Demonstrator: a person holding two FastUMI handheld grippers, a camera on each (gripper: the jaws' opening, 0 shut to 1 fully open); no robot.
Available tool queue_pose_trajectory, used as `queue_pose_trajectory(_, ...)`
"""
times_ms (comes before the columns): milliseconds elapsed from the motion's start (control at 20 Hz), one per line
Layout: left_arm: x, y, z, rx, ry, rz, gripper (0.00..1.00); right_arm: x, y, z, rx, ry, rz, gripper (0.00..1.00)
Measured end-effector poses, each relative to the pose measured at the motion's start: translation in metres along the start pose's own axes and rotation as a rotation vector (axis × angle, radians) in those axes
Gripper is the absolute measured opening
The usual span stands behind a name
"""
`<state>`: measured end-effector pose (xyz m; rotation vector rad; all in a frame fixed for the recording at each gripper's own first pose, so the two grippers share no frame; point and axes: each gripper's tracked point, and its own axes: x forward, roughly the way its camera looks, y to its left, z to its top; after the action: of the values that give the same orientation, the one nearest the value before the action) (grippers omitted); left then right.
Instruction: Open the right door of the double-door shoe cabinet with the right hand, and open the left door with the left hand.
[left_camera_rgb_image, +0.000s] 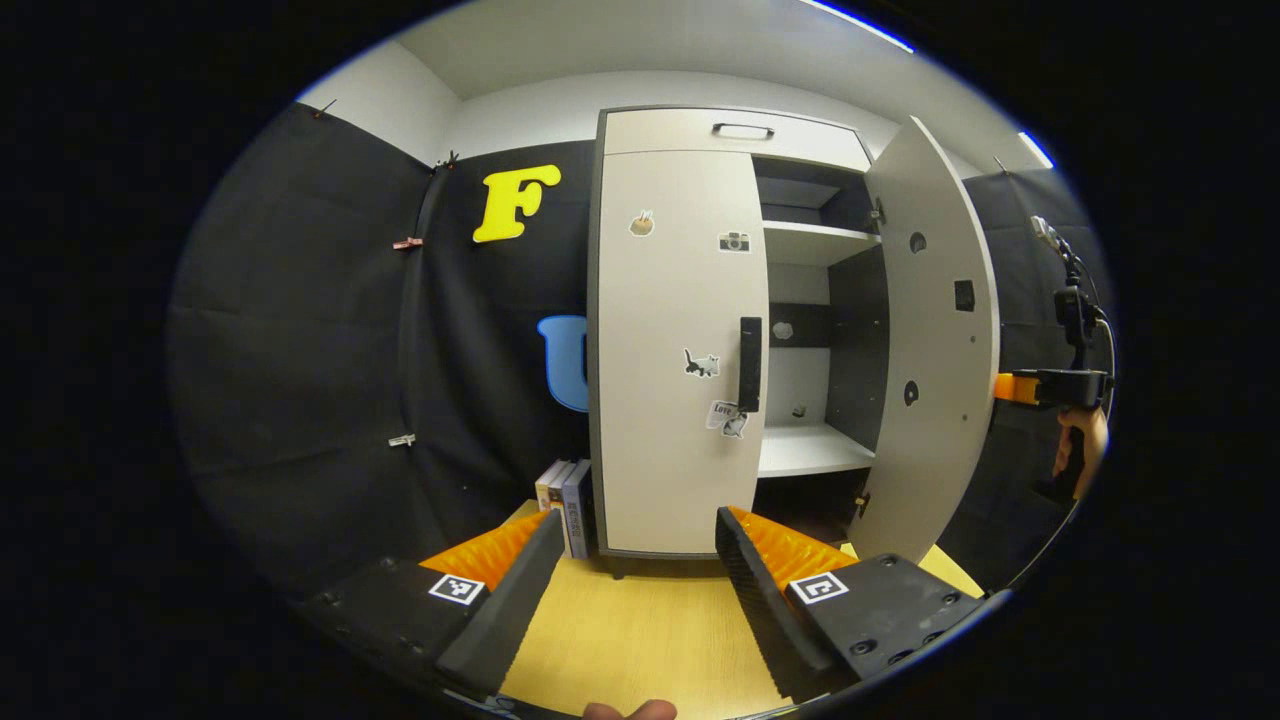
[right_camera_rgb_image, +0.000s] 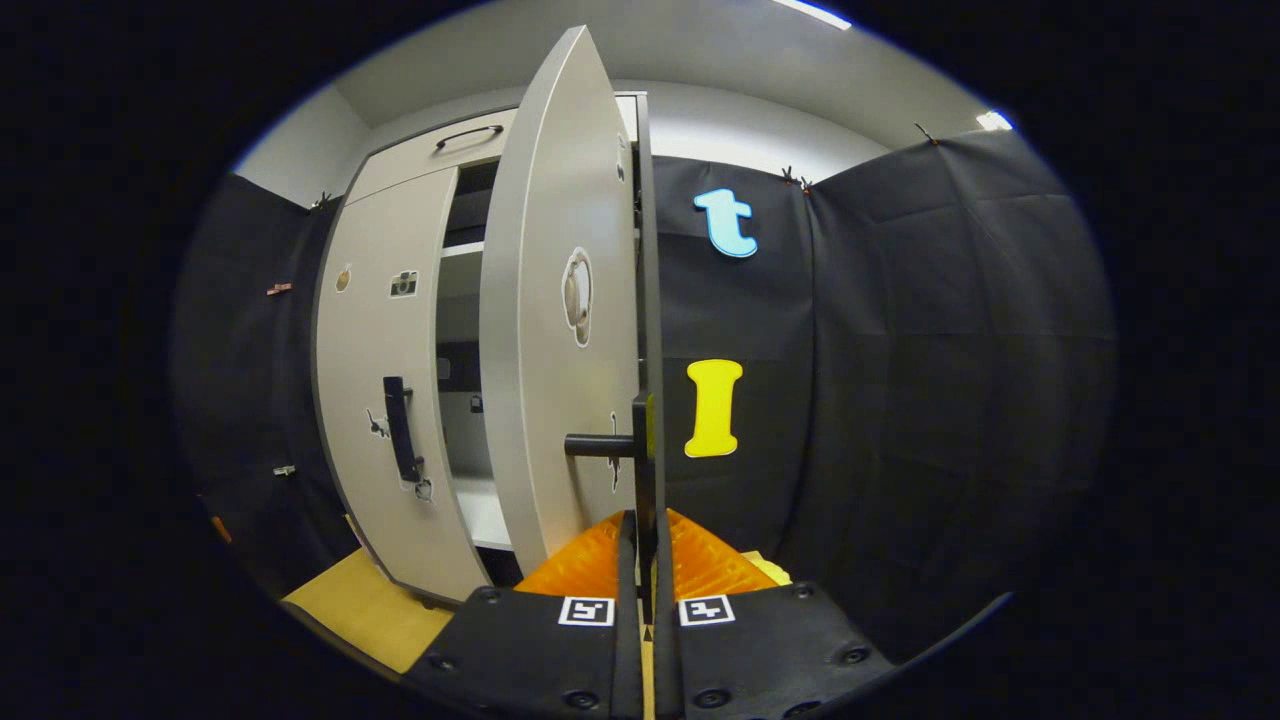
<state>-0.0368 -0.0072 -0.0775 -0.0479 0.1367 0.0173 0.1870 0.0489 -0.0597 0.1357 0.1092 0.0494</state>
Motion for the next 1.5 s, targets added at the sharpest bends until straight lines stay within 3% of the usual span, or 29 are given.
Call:
queue_pose_trajectory(50, 0.001, -0.005, 0.0, 0.0, 0.0, -0.008, 0.95, 0.002, -0.007, 0.001, 0.012, 0.001, 0.01, 0.05)
queue_pose_trajectory(250, 0.009, -0.024, 0.009, 0.015, -0.009, -0.038, 0.95, 0.001, -0.005, -0.003, 0.097, 0.034, 0.101, 0.08)
queue_pose_trajectory(600, 0.018, -0.038, 0.019, 0.035, -0.014, -0.03, 0.95, -0.002, -0.018, -0.005, 0.001, 0.011, 0.051, 0.08)
queue_pose_trajectory(1000, 0.034, -0.048, 0.032, 0.041, -0.036, -0.027, 0.95, -0.016, -0.025, 0.0, 0.009, 0.008, 0.021, 0.13)
queue_pose_trajectory(1200, 0.053, -0.065, 0.043, 0.035, -0.056, -0.061, 0.95, -0.041, -0.033, 0.013, 0.014, -0.019, 0.002, 0.19)
queue_pose_trajectory(1250, 0.06, -0.07, 0.046, 0.038, -0.058, -0.073, 0.95, -0.05, -0.035, 0.017, 0.018, -0.029, -0.003, 0.35)
queue_pose_trajectory(1300, 0.069, -0.077, 0.049, 0.04, -0.063, -0.09, 0.95, -0.054, -0.036, 0.021, 0.024, -0.035, -0.004, 0.34)
queue_pose_trajectory(1500, 0.118, -0.103, 0.059, 0.046, -0.067, -0.145, 0.93, -0.074, -0.033, 0.028, 0.014, -0.04, 0.003, 0.96)
